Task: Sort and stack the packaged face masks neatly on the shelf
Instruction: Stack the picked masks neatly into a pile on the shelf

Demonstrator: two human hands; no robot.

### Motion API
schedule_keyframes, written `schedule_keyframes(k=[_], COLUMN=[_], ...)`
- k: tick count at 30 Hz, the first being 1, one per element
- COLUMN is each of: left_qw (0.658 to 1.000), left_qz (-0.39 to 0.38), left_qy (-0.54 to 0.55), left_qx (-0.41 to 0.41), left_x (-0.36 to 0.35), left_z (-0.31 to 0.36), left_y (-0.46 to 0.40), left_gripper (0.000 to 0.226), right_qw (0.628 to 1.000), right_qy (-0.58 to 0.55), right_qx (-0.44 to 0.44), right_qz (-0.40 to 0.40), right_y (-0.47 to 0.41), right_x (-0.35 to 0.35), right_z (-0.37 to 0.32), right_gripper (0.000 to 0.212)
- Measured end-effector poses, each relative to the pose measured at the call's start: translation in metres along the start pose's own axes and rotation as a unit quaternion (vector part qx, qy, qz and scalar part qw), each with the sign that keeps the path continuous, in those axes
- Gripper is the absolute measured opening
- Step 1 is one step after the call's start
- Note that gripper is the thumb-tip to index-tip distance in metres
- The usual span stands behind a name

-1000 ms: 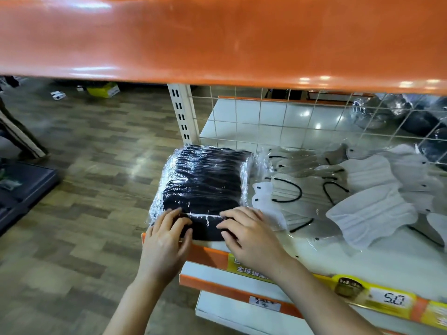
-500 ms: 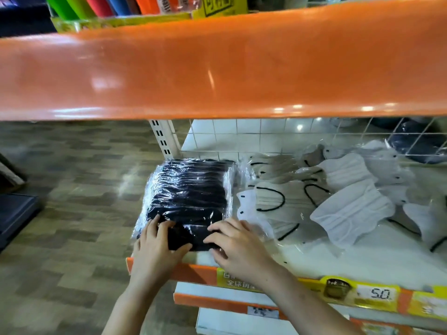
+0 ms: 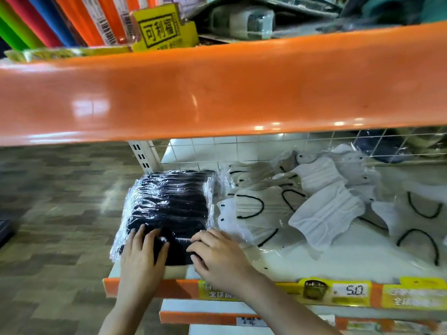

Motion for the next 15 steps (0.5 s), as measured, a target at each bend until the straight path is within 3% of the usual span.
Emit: schedule_keyframes(k=[5, 10, 15], left_qw=[0.994, 0.98, 0.975], left_qz=[-0.012, -0.077, -0.11], left_qy=[0.033, 0.059, 0.072], left_qx=[-0.108, -0.174, -0.177], left_x=[-0.013, -0.051, -0.088], left_z=[0.062, 0.128, 0.184], left_y=[-0.001, -0.008, -0.011], left_gripper=[0.052, 0.049, 0.049], right_qw=[0.988, 0.968, 0.961], right_qy=[-0.022, 0.062, 0.117], right_qx=[-0.107, -0.19, -0.241], right_qz=[0.105, 0.149, 0.073], right_y=[0.001, 0.02, 0.049], right_x=[0.027, 0.058, 0.078], right_z=[0.02, 0.075, 0.127], right_gripper=[0.028, 0.027, 0.047])
Point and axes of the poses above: each hand's wrist, its own y-axis away from the middle knuckle, its own x-axis out of the back of the hand, z = x × y, the point moved 6 cm from there along -y, towards the middle knuckle, and after that the axes turned 8 degrees about y, right-handed, at the moved point
